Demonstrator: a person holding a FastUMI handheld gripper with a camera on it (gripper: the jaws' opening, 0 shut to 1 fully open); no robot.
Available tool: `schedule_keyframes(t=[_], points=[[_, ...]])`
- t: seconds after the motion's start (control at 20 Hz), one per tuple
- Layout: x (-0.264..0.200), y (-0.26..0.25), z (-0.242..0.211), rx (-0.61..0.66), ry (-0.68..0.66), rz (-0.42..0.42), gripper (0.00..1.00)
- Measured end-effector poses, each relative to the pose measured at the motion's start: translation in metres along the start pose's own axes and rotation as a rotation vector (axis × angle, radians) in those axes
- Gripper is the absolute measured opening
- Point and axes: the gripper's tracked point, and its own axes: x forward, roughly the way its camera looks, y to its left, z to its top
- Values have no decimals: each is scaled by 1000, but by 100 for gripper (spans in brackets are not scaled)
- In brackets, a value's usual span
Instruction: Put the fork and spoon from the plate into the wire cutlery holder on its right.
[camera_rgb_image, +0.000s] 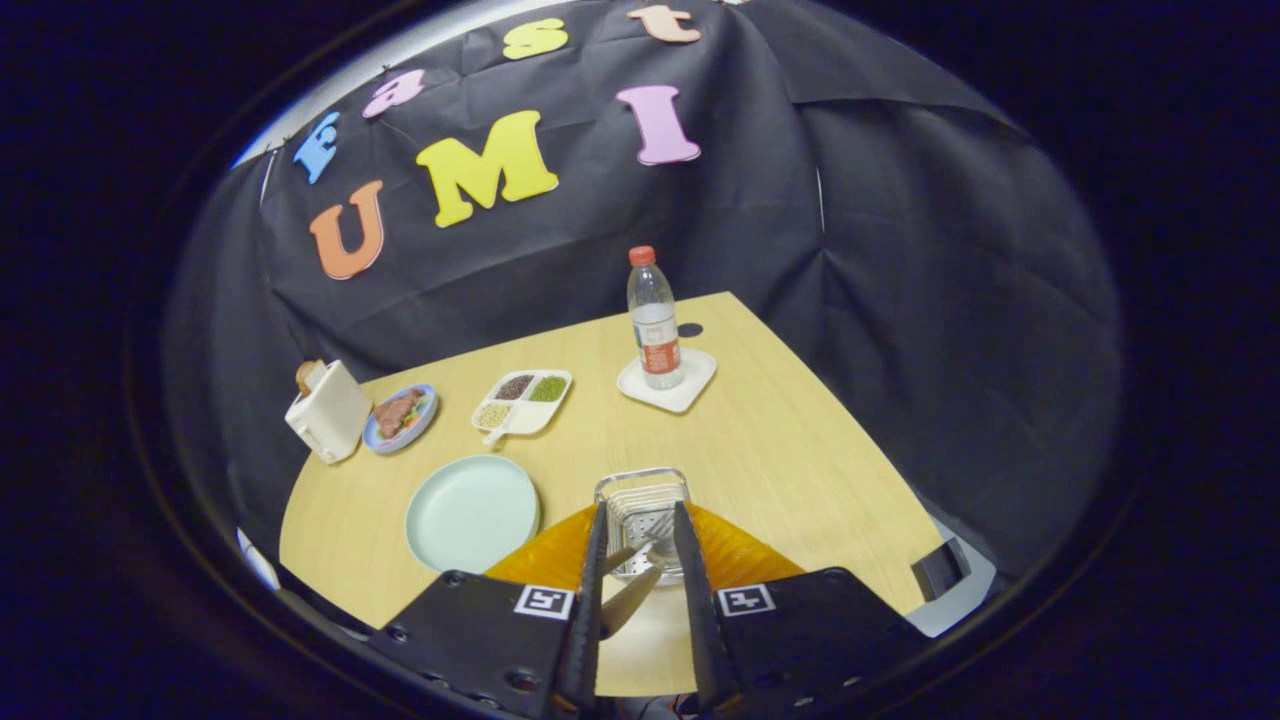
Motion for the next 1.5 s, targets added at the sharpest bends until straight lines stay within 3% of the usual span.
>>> schedule_keyframes(t=[0.05,0.4,0.8,1.0,1.5], points=[[-5,2,4,-7,-19,-4,49],[-58,37,20,-34,-186,34,67],[-133,100,10,-108,-381,92,79],[-162,122,0,-104,-453,114,80],[-191,166,-32,-145,-502,176,93]])
